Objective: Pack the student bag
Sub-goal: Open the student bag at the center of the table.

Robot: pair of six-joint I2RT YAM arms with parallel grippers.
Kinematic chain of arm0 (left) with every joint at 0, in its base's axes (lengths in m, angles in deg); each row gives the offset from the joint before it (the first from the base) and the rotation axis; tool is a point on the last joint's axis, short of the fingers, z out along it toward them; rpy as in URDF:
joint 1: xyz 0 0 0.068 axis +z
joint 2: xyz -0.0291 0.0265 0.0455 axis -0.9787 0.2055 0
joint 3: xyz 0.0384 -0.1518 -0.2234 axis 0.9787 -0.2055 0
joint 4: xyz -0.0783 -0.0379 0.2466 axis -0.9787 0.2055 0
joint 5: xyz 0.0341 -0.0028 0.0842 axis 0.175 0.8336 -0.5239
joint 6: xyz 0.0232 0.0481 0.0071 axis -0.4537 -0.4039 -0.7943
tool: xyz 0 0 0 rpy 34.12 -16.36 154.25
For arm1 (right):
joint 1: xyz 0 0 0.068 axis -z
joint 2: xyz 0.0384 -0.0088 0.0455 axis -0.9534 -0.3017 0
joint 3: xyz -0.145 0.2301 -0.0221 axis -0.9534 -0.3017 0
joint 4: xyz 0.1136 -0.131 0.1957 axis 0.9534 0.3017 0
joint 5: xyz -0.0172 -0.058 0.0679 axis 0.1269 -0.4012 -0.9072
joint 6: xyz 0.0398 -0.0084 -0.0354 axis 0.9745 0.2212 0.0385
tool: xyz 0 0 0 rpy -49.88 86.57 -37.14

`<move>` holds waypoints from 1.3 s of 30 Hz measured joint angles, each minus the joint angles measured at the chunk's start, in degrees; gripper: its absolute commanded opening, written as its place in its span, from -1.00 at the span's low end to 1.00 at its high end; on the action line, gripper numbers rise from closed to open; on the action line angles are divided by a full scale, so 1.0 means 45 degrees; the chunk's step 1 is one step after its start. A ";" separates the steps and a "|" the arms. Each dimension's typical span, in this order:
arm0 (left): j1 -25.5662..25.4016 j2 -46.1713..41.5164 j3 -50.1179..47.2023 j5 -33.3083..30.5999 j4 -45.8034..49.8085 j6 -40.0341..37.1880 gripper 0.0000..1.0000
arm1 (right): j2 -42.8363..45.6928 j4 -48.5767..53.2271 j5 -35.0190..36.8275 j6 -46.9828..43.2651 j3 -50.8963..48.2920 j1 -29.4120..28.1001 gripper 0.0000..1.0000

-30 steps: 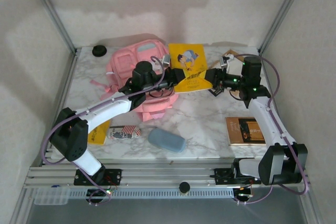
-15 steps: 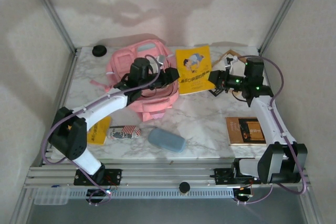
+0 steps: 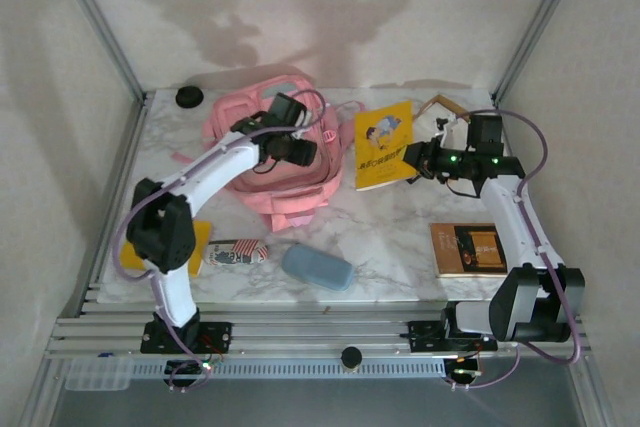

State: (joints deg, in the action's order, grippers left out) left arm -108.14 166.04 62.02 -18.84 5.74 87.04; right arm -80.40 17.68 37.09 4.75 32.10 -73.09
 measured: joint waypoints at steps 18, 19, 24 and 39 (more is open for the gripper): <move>-0.0845 0.2574 0.0729 -0.1909 0.0126 -0.3123 0.46 | -0.0039 0.0170 0.0262 -0.0087 0.0000 0.0340 -1.00; -0.0840 0.2754 0.0850 -0.1957 0.0068 -0.3211 0.41 | -0.0063 0.0175 0.0262 -0.0087 0.0000 0.0340 -1.00; -0.0821 0.3259 0.1443 -0.1914 0.0019 -0.3565 -0.10 | -0.0107 0.0175 0.0267 -0.0083 -0.0005 0.0345 -1.00; -0.0583 0.3366 0.2492 -0.1710 0.0058 -0.4065 -1.00 | -0.0107 0.0180 0.0359 -0.0083 -0.0146 0.0364 -1.00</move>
State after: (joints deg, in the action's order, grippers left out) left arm -110.76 181.19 73.23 -26.53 6.00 68.75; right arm -80.88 18.49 38.70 4.38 31.44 -71.45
